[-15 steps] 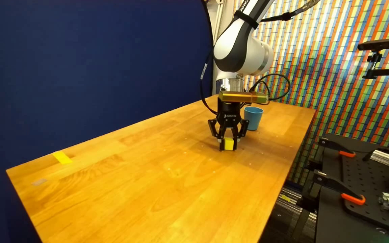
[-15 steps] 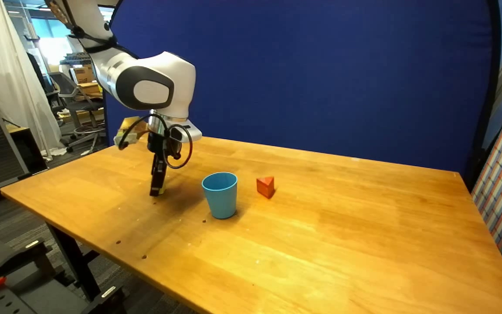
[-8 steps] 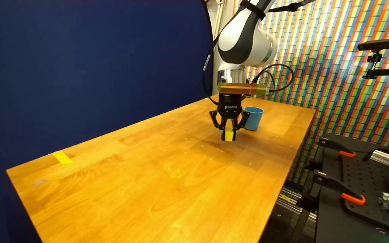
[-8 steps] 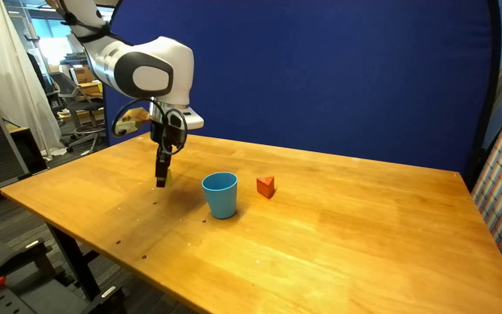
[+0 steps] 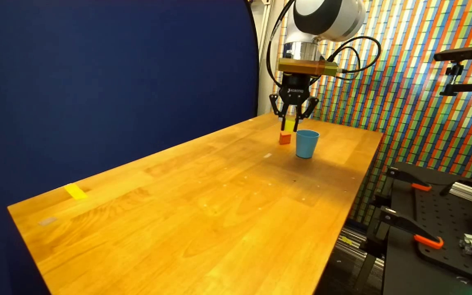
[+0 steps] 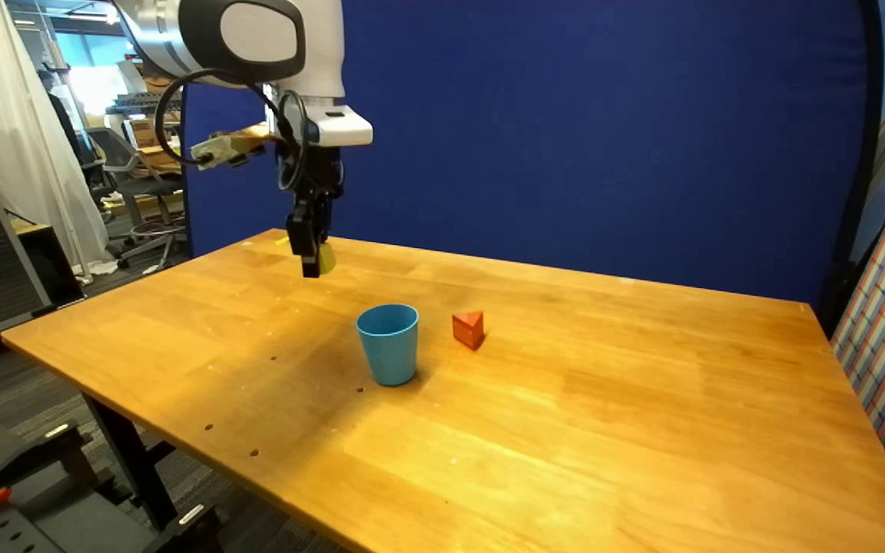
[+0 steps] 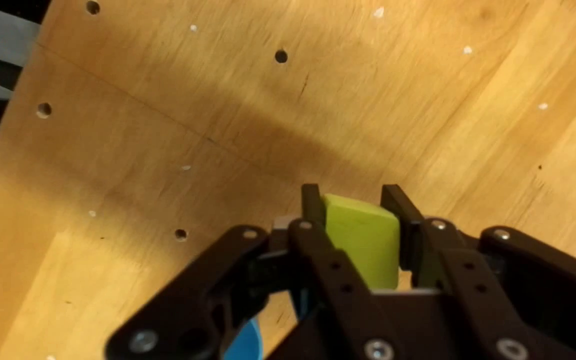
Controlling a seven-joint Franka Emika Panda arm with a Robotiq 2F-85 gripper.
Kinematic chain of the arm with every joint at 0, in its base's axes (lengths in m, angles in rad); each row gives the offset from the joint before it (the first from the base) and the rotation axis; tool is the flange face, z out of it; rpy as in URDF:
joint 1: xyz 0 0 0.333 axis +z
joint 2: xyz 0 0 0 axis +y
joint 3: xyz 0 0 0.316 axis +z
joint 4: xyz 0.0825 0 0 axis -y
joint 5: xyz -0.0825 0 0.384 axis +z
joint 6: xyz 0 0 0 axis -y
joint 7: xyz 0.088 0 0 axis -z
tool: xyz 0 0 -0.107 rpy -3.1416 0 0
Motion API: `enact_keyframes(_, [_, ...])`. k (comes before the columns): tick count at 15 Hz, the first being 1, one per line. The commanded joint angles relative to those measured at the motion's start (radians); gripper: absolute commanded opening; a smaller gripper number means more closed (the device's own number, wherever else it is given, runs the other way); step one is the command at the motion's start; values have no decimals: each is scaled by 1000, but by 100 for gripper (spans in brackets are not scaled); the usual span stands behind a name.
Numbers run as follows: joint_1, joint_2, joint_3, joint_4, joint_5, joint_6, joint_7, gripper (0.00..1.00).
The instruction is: Put the yellow block in the cup
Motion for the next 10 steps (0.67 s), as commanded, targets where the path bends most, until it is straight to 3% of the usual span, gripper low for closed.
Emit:
enact_keyframes(1, [-57, -96, -5, -88, -7, 13, 63, 9])
enact_keyframes(3, [-86, -103, -19, -109, -37, 23, 125, 9])
enact_keyframes(10, [-192, -61, -60, -83, 1, 10, 94, 9])
